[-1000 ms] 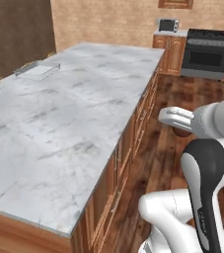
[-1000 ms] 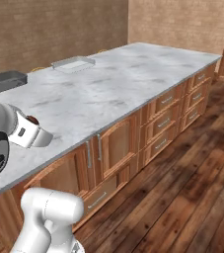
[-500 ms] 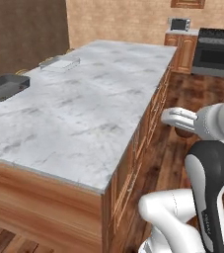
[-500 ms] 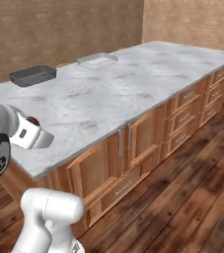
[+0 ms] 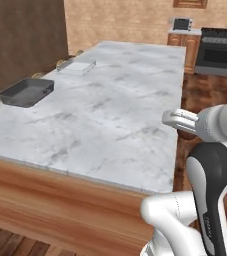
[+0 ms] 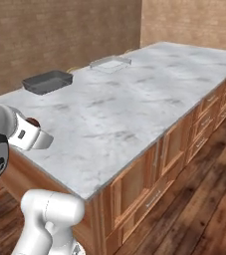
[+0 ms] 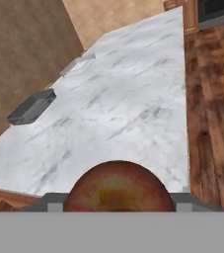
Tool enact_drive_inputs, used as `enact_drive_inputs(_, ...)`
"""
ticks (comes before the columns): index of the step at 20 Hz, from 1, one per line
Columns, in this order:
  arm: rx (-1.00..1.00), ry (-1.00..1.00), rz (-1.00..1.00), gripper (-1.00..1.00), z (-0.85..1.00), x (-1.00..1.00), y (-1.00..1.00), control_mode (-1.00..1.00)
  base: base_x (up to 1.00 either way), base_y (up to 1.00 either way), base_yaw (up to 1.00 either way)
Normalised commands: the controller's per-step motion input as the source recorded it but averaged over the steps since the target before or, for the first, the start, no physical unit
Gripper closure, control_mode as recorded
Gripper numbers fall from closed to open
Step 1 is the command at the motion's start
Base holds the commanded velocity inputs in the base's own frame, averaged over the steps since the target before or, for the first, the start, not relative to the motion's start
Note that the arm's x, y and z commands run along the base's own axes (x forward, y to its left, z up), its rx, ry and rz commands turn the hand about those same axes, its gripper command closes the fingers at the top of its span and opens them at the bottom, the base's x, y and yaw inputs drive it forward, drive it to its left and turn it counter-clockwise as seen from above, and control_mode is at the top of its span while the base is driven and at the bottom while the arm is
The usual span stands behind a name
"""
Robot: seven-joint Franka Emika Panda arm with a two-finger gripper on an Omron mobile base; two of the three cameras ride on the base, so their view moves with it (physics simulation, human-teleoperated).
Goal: Place the cold items (kiwi and apple) from the fridge in one tupperware on the dining counter. Place the warm items (kebab skewer and hot dog) in the stove area in another tupperware.
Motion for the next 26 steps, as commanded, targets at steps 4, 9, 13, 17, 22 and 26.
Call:
enact_drive_inputs(4,0.0,0.0,0.0,1.0,0.0,0.0,0.0,1.0,0.24,1.0,-0.28)
enact_drive_inputs(9,0.0,0.0,0.0,1.0,0.0,0.0,0.0,1.0,0.25,1.0,-0.29)
enact_drive_inputs(13,0.0,0.0,0.0,1.0,0.0,0.0,0.0,1.0,0.17,1.0,-0.24)
enact_drive_inputs(17,0.0,0.0,0.0,1.0,0.0,0.0,0.0,1.0,-0.4,1.0,-0.01)
enact_drive_inputs(22,0.0,0.0,0.0,1.0,0.0,0.0,0.0,1.0,-0.17,1.0,-0.11)
enact_drive_inputs(26,0.0,0.0,0.0,1.0,0.0,0.0,0.0,1.0,0.02,1.0,-0.26)
